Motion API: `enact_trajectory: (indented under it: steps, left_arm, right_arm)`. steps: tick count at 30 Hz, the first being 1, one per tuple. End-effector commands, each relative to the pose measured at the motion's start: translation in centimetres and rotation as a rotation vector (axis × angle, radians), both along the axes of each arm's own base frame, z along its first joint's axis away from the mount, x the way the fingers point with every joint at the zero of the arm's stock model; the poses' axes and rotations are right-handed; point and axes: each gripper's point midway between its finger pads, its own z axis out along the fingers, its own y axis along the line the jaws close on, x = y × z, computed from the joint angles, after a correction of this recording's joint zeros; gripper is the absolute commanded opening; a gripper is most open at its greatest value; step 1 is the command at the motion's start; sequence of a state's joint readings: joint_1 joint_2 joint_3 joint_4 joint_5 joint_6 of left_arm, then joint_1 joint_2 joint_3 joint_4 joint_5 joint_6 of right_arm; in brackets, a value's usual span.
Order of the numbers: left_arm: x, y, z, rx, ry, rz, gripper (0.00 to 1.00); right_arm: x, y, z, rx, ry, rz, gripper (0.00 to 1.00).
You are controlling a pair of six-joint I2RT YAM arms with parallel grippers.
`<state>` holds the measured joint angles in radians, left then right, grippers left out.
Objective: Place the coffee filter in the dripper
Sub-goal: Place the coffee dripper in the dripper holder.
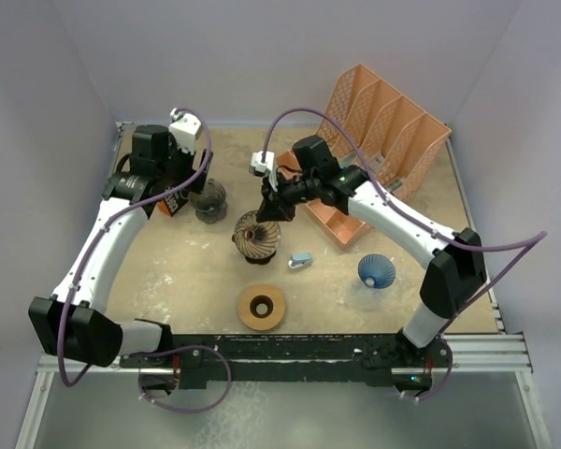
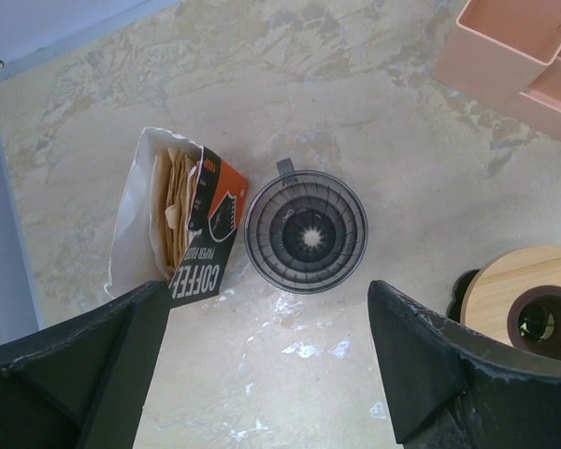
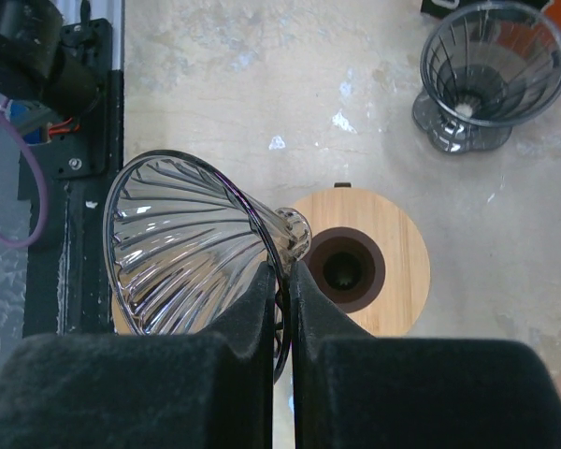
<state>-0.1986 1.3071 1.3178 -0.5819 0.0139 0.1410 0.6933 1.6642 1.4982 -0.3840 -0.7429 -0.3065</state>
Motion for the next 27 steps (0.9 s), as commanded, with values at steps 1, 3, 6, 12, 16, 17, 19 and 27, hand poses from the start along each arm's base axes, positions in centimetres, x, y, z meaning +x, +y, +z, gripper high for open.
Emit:
enact_trajectory:
  steps: [1,3,6,12,16,17,19,27]
  left_arm:
    - [0.1,-0.4,3.0,-0.042,-0.102,-0.020,0.86]
    - [-0.2,-0.6,2.9,-0.043,-0.100,-0.039,0.86]
    - [-0.6,-1.0,2.4,-0.035,-0.094,-0.076,0.86]
    - [-1.7,-2.0,1.4,-0.034,-0.069,-0.168,0.86]
    - [-2.5,-3.0,0.9,-0.036,-0.044,-0.246,0.85]
    - [-2.8,-3.2,0.7,-0.033,-0.035,-0.268,0.85]
    - [-3.4,-3.6,0.3,-0.022,-0.015,-0.311,0.84]
    - [-7.1,-5.9,-1.4,0.017,0.076,-0.530,0.81]
  right_arm:
    - [1.7,0.6,2.2,0.044,0.009,-0.071,0.00]
    - [2.3,0.4,1.5,0.030,0.025,-0.083,0.00]
    - [2.9,0.0,0.2,0.000,0.054,-0.090,0.00]
    - [3.3,-0.5,-1.5,-0.047,0.080,-0.082,0.00]
    - [3.8,-0.8,-2.4,-0.065,0.090,-0.084,0.00]
    - [3.8,-0.9,-2.6,-0.070,0.094,-0.084,0.00]
    - [3.9,-1.0,-2.9,-0.074,0.103,-0.084,0.00]
    - [4.5,-0.9,-3.7,-0.094,0.129,-0.096,0.00]
